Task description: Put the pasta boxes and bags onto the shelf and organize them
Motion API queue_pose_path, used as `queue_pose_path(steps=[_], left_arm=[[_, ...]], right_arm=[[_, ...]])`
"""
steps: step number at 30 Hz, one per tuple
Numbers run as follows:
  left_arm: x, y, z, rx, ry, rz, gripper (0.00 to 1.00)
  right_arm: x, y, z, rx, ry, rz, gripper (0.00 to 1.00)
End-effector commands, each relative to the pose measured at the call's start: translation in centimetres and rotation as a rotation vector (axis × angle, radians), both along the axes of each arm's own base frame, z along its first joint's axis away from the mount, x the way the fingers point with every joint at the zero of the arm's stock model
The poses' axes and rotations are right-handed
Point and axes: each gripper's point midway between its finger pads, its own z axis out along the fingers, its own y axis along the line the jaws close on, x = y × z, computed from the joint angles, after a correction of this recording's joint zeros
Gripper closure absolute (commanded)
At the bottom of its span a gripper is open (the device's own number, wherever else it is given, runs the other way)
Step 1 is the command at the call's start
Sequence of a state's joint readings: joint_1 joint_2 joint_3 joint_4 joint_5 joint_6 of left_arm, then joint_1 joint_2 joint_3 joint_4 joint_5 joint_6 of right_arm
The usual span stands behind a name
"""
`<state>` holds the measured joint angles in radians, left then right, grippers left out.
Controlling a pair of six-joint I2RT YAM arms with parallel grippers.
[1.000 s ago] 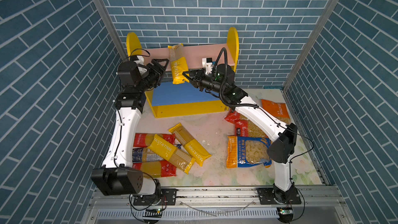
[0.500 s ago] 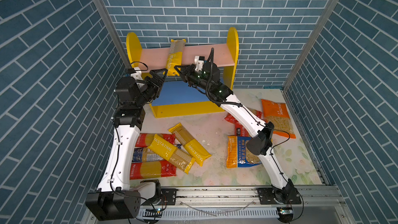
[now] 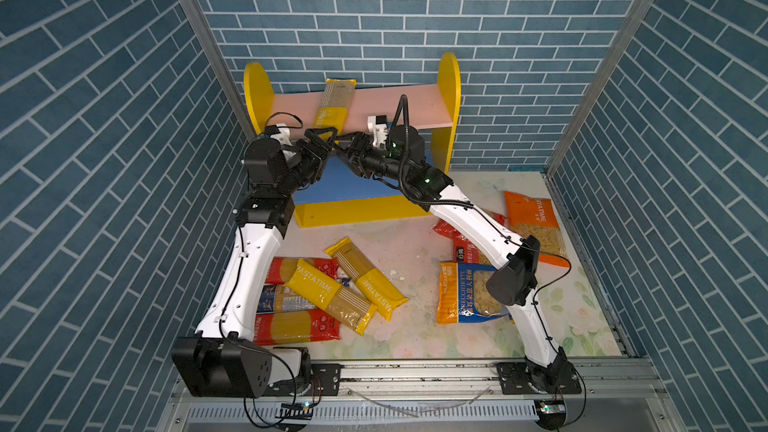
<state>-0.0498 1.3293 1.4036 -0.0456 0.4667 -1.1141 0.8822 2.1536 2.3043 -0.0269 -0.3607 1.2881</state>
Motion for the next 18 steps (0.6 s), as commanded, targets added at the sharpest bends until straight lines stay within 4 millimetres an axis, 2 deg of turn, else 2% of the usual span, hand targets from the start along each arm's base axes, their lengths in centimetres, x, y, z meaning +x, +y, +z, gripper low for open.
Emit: queue_pose_path(steps=[1, 4, 7, 12, 15, 18], left_arm=[[0.4, 0.3, 1.9, 0.045, -0.058, 0.031, 0.17], [1.0, 0.4, 2.6, 0.056, -0.063, 0.040, 0.26], [1.5, 0.3, 2.9, 0.046, -0.061, 0.049, 0.40], [1.9, -0.1, 1.8, 0.048, -0.015, 0.080, 0.63], [1.7, 1.0, 1.5, 0.047, -0.002, 0.143, 0.75], [1.2, 2.4, 2.3, 0.059, -0.019, 0.223, 0.79]], right_arm=[[-2.5, -3.9, 3.6, 0.026, -0.130, 0.016, 0.41], [-3.6, -6.5, 1.9, -0.031, -0.161, -0.007, 0.41], [-4.7, -8.8, -0.8, -0.103, -0.166, -0.030, 0.41], [-4.6, -12.9, -6.1, -0.199, -0.119, -0.115, 0.41], [-4.4, -14.8, -8.6, -0.243, -0.089, -0.146, 0.42], [-4.8, -16.3, -10.9, -0.289, -0.066, -0.161, 0.43]])
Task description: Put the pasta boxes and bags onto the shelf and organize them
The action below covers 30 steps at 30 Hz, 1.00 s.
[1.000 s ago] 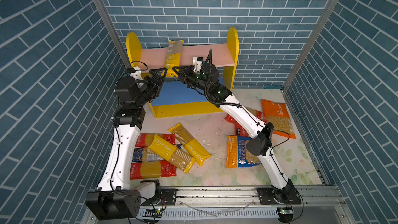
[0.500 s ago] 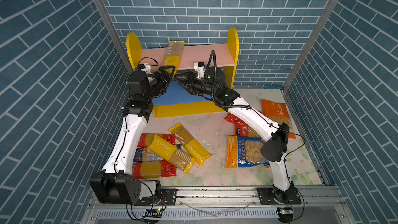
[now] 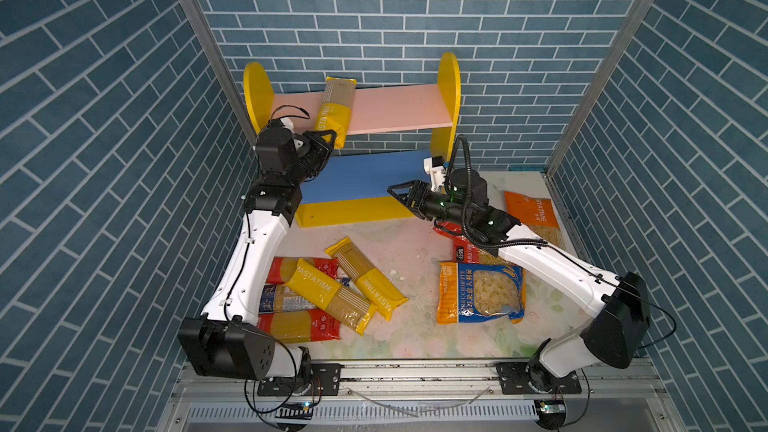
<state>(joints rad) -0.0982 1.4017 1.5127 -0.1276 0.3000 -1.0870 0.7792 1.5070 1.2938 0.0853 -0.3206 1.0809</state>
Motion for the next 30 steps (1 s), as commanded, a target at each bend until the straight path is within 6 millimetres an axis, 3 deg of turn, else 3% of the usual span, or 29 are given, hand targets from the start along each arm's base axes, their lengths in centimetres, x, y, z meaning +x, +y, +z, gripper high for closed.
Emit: queue_pose_path(steps=[1, 6, 12, 19, 23, 26, 28, 30], left_arm=[[-1.2, 2.4, 2.6, 0.022, -0.062, 0.131, 0.81], [-1.6, 6.1, 4.0, -0.001, -0.068, 0.245, 0.91], [-1.6, 9.9, 4.8, -0.035, -0.030, 0.241, 0.92], [-0.1, 10.9, 3.8, -0.030, 0.005, 0.177, 0.93], [0.9, 10.8, 3.0, -0.050, 0.019, 0.150, 0.93], [0.4, 11.4, 2.7, -0.043, 0.017, 0.176, 0.91], [0.1, 11.5, 2.5, -0.045, 0.016, 0.178, 0.88], [0.0, 11.5, 2.0, -0.039, 0.025, 0.174, 0.71]], right_arm=[[-0.3, -2.2, -1.1, -0.045, -0.039, -0.043, 0.43], [-1.4, -4.3, -3.7, -0.116, -0.019, -0.072, 0.43], [-2.3, -6.7, -4.5, -0.150, -0.036, -0.130, 0.44], [-2.8, -8.1, -6.1, -0.197, -0.030, -0.159, 0.44], [-2.7, -7.8, -5.8, -0.216, -0.037, -0.147, 0.45], [-2.4, -7.6, -5.3, -0.221, -0.047, -0.144, 0.45], [-2.2, -7.5, -5.2, -0.224, -0.049, -0.145, 0.45], [-2.0, -7.1, -5.3, -0.223, -0.044, -0.139, 0.45]])
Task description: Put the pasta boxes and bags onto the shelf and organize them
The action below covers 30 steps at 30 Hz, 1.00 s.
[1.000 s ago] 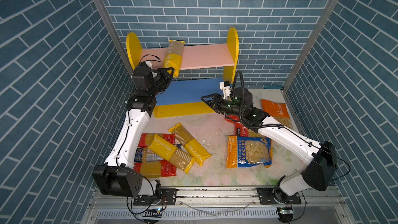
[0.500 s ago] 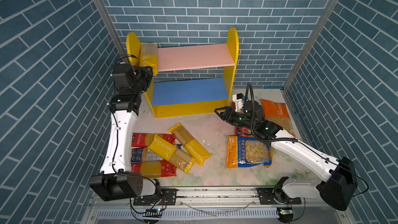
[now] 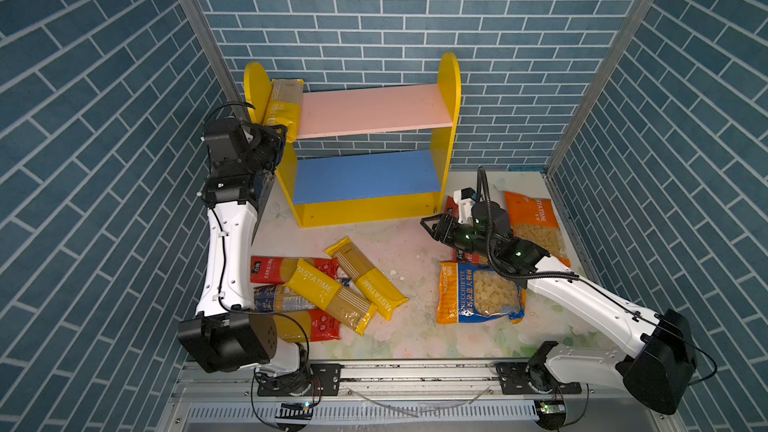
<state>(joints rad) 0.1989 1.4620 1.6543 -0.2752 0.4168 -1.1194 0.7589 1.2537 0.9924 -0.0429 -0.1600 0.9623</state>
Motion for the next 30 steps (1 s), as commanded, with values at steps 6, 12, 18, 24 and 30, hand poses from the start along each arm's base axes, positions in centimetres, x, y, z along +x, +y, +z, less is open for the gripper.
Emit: queue_pose_path(steps=[6, 12, 18, 24, 30], left_arm=[[-1.7, 1.0, 0.5, 0.011, -0.025, 0.007, 0.49], [-3.3, 1.6, 0.2, 0.060, -0.016, 0.018, 0.20], [-5.2, 0.8, 0.3, 0.081, -0.029, -0.017, 0.15], [-10.5, 0.6, -1.1, 0.271, 0.057, 0.001, 0.13], [-17.9, 2.8, -8.1, 0.509, 0.299, 0.140, 0.13]], right_arm=[[1.1, 1.6, 1.4, -0.003, -0.029, 0.025, 0.46], [1.1, 2.4, 1.1, -0.033, -0.046, 0.035, 0.46], [0.7, 5.2, -0.8, -0.116, -0.055, 0.125, 0.48], [-2.0, 9.2, -5.5, -0.235, 0.017, 0.340, 0.50], [-6.6, 11.8, -10.9, -0.383, 0.092, 0.606, 0.51]])
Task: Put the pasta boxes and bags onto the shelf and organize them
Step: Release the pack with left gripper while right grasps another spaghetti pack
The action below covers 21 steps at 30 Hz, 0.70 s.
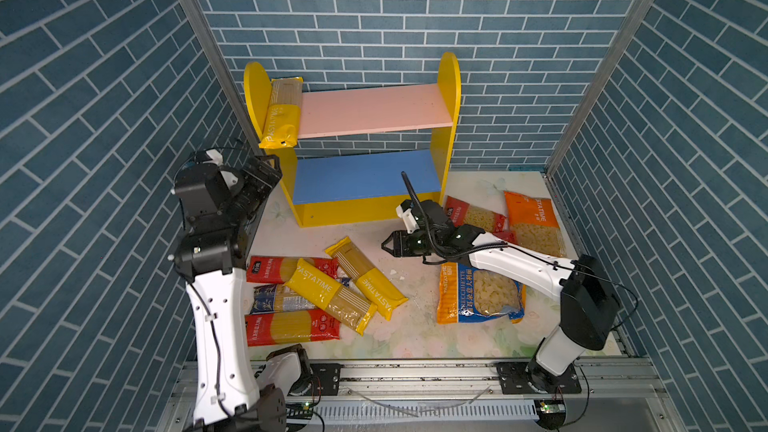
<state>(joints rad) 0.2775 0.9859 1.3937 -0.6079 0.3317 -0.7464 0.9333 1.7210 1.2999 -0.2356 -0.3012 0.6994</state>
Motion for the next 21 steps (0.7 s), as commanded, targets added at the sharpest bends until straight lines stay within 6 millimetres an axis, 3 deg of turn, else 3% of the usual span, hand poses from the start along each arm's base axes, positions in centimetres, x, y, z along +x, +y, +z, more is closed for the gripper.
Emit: queue_pose_path(steps=[1, 5, 10, 14, 21], left_arm=[[-3.8, 2.0, -6.9, 0.161, 0.235, 0.099, 0.13], [-4.8, 0.7, -12.4, 0.127, 0.318, 0.052, 0.14], [-5.0, -2.0, -17.2, 0.075, 0.377, -0.037, 0.15], [-4.6, -5.7, -21.2, 0.112, 0.438, -0.137, 0.15], [-4.4, -12.7, -28.8, 0.178, 0.562, -0.308, 0.16]], right_arm=[[-3.6, 0.8, -1.9, -0.081, 0.031, 0.209, 0.51], [-4.8, 1.2, -5.1, -0.155, 0.098, 0.299, 0.50], [-2.5, -0.4, -8.0, -0.263, 0.147, 0.261, 0.49], [-1.2, -1.0, -9.8, -0.273, 0.219, 0.221, 0.49], [-1.6, 0.4, -12.8, -0.267, 0.347, 0.253, 0.49]])
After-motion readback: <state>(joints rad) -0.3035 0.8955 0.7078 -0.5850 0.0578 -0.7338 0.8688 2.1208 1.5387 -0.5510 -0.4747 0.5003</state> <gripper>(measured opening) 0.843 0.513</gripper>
